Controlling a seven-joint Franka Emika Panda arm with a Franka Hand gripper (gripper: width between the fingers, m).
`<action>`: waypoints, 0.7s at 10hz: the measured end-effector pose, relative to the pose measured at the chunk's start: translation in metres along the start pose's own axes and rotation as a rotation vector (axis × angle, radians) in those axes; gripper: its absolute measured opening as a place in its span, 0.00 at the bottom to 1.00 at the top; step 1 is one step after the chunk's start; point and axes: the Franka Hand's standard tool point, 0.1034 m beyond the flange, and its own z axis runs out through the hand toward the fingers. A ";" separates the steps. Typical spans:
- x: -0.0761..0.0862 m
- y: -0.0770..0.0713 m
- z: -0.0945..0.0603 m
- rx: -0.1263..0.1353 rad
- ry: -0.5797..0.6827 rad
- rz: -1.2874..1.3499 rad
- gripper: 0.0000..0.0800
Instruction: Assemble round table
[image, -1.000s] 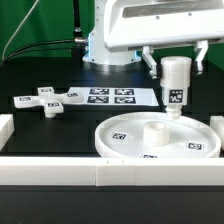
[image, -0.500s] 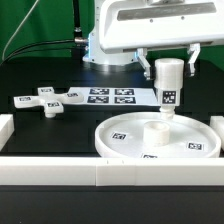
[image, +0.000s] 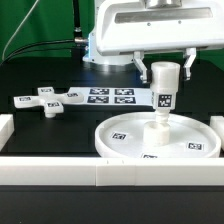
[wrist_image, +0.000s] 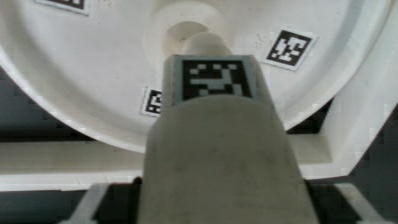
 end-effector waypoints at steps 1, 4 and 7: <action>-0.001 0.002 0.001 -0.002 -0.003 0.002 0.51; -0.004 0.005 0.006 -0.004 -0.007 0.002 0.51; -0.009 0.006 0.012 -0.005 -0.019 0.003 0.51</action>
Offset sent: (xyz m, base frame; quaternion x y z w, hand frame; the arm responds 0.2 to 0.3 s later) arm 0.0040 -0.0004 -0.0090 0.0132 -0.0047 -0.0067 0.9999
